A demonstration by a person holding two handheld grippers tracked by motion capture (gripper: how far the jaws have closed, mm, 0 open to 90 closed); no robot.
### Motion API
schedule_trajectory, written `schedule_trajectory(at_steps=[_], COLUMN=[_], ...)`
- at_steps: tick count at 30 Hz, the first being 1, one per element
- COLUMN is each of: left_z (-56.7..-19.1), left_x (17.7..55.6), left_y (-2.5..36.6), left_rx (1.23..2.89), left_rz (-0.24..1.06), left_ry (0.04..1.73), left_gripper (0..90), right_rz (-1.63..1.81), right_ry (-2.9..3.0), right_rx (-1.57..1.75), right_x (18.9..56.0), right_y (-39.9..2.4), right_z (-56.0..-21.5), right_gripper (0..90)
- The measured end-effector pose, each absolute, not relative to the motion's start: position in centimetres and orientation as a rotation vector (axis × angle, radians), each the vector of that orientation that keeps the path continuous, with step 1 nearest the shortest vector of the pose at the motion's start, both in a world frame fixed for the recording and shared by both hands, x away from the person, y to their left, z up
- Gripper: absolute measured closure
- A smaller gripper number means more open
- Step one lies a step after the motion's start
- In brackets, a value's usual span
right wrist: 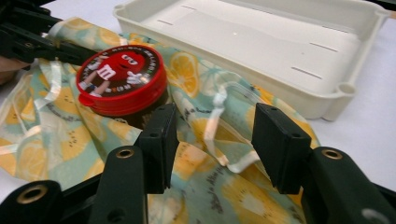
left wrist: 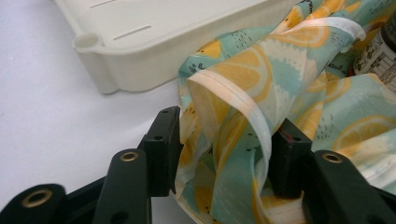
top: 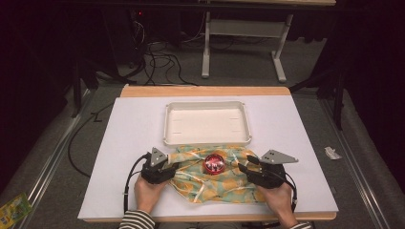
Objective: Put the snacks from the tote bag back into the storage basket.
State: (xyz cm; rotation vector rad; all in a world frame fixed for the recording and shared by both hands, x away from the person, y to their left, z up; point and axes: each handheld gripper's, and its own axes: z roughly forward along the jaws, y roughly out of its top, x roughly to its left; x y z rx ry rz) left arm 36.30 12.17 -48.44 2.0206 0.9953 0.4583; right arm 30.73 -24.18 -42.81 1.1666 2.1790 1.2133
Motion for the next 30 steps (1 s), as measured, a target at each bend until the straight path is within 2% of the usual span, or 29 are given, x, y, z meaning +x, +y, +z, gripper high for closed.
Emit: schedule_trajectory(at_steps=[30], left_z=[-48.5], left_x=[36.1], left_y=[11.8], left_rx=[2.044], left_rz=[0.483], left_ry=[0.965], left_gripper=[46.8], right_rz=[1.202], right_ry=[2.369], right_rx=[1.002], right_x=[32.5], right_y=[-17.9], right_z=[-42.5], right_gripper=[28.7])
